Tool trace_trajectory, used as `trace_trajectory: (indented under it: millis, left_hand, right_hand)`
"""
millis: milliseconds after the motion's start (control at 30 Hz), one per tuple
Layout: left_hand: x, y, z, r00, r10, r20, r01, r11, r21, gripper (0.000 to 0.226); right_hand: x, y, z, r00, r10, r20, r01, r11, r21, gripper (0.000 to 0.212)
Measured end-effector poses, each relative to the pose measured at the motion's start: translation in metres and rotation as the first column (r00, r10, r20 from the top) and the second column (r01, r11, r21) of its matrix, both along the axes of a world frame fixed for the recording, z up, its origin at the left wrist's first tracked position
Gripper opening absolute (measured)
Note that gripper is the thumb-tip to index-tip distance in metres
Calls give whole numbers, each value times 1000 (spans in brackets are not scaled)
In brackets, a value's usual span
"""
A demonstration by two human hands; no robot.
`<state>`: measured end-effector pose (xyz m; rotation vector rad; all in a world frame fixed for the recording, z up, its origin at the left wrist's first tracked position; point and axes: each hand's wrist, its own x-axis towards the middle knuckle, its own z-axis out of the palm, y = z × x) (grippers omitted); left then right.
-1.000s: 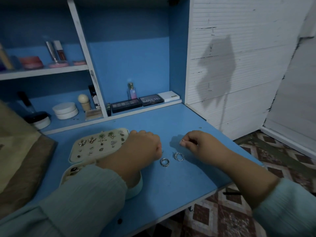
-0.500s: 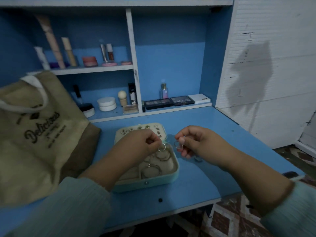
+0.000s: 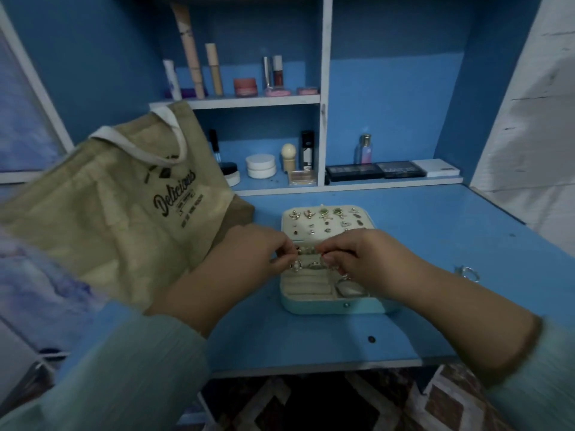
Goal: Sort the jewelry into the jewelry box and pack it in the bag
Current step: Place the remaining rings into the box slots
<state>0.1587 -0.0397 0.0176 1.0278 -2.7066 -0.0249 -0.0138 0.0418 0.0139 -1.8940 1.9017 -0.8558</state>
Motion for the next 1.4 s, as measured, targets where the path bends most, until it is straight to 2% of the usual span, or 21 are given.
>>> trace_trajectory:
  millis: [133, 367, 533, 633, 700, 767, 900, 1033, 1400]
  left_hand:
    - [-3, 1, -3, 996, -66, 63, 71, 994, -81, 20]
    - [-8, -1, -4, 987, -89, 136, 109, 982, -152, 23]
    - [-8, -1, -5, 981, -157, 110, 181, 948, -263, 27]
    - [-7, -2, -6, 975, -221, 23, 216, 918, -332, 20]
    - [-9, 1, -6, 977, -196, 90, 213, 936, -279, 15]
    - [-8, 1, -10, 976, -136, 171, 172, 961, -218, 22]
    - [-8, 0, -8, 975, -88, 203, 116, 985, -129, 28]
    - [-8, -1, -10, 980, -83, 182, 105, 988, -116, 26]
    - [-8, 0, -13, 993, -13, 117, 16, 999, -29, 20]
  right_hand:
    - [5, -5, -6, 989, 27, -143, -23, 999, 31, 28]
    - [9, -6, -12, 995, 19, -97, -16, 999, 33, 24]
    - [13, -4, -11, 982, 4, -189, -2, 1000, 9, 23]
    - [13, -3, -10, 979, 1, -202, 0, 1000, 3, 23]
    - [13, -2, -11, 979, 12, -203, -16, 1000, -18, 24]
    - [14, -2, -11, 979, 26, -204, -38, 998, -55, 23]
    - [13, -3, -13, 987, 16, -160, -27, 997, -70, 24]
    - [13, -2, -12, 996, -11, -93, 3, 997, -78, 15]
    - [13, -1, -15, 978, 25, -207, -45, 995, -89, 15]
